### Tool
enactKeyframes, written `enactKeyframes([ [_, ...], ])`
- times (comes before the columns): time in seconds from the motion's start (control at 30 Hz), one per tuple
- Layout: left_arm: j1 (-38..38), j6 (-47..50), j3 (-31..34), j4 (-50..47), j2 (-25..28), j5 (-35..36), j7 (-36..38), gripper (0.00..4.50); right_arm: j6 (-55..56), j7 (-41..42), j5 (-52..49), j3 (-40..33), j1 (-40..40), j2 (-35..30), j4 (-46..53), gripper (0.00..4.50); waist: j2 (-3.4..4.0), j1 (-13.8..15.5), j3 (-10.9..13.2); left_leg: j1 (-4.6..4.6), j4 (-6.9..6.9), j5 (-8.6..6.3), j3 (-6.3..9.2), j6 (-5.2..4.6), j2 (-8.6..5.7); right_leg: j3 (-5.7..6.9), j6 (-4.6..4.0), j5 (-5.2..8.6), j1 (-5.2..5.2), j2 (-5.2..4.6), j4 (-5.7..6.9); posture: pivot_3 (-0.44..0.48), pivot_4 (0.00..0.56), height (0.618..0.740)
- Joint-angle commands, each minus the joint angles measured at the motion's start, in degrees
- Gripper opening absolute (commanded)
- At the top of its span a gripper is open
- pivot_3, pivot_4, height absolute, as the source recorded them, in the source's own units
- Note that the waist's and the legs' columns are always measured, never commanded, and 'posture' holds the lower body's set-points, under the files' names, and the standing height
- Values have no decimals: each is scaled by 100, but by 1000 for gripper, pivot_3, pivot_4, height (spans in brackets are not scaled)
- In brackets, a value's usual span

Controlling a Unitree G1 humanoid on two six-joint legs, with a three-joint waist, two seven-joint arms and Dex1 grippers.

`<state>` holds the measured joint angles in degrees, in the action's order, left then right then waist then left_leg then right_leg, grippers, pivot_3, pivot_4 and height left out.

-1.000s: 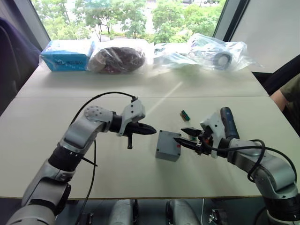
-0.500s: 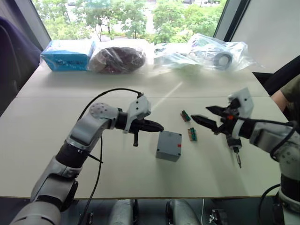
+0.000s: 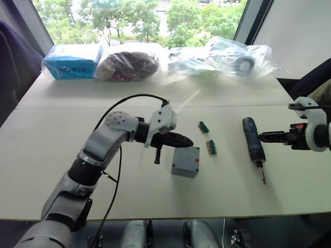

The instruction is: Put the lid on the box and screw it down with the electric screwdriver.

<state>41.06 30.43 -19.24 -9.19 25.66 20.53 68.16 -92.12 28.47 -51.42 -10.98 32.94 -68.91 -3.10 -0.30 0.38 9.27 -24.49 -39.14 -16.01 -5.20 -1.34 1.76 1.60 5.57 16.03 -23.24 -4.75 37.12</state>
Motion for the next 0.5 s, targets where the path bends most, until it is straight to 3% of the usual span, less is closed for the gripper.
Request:
enactKeyframes([
  [0.03, -1, -126, -29, -238, -51, -12, -68, 0, -38, 219, -108, 515, 329, -270, -420, 4454, 0, -13, 0, 0, 0, 0, 1, 0, 2, 0, 0, 0, 0, 2, 0, 0, 150, 740],
  [0.27, -152, -25, -65, -429, -130, -2, -269, 0, -38, 614, -33, 1442, 904, -225, -1179, 4454, 1, 4, 0, -1, 0, 0, 1, 0, 2, 0, -1, 0, -3, 3, -1, 0, 150, 740],
  [0.5, -268, 79, -62, -494, -210, -39, -578, 0, 442, 1229, 1034, 2522, 1498, 186, -1754, 4454, 1, 32, 0, -2, -3, 0, 0, 0, 1, 0, -1, -1, -3, 2, -1, 0, 150, 740],
])
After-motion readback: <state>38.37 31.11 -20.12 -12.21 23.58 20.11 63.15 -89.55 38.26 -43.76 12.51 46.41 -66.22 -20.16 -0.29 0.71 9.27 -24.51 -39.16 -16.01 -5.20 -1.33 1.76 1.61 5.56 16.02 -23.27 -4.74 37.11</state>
